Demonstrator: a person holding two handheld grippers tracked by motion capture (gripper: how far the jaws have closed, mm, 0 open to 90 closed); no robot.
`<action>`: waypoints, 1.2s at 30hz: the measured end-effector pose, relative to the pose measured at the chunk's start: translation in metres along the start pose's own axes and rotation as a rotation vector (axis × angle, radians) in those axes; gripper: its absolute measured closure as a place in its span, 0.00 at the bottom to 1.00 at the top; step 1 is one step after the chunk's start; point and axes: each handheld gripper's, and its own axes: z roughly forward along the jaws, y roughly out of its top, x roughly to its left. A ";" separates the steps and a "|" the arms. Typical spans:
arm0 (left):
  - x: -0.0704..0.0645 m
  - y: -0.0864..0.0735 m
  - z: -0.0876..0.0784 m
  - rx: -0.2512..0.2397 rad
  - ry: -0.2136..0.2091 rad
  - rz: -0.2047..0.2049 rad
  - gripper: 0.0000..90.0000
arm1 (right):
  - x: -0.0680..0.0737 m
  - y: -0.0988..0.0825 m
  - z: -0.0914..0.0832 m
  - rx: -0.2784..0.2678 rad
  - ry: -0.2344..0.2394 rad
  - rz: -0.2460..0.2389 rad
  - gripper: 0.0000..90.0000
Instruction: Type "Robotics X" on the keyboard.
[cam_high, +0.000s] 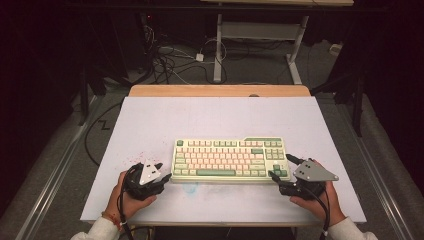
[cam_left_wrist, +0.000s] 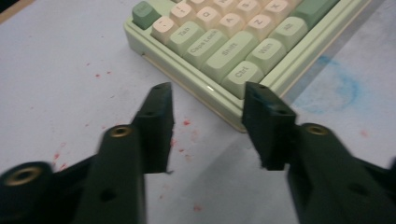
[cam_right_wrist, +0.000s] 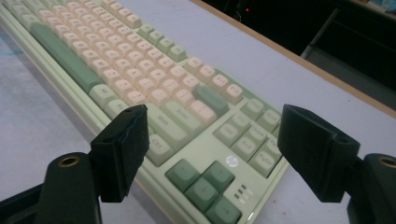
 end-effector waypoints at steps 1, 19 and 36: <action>0.001 0.000 -0.001 -0.007 -0.016 -0.003 0.70 | 0.001 -0.002 -0.001 0.005 0.000 -0.001 0.28; -0.007 0.020 0.000 -0.036 -0.130 -0.020 0.97 | 0.007 -0.019 -0.010 0.047 0.005 0.013 0.27; -0.021 0.064 0.036 -0.002 -0.181 0.038 0.97 | 0.009 -0.018 -0.008 0.058 0.012 0.002 0.27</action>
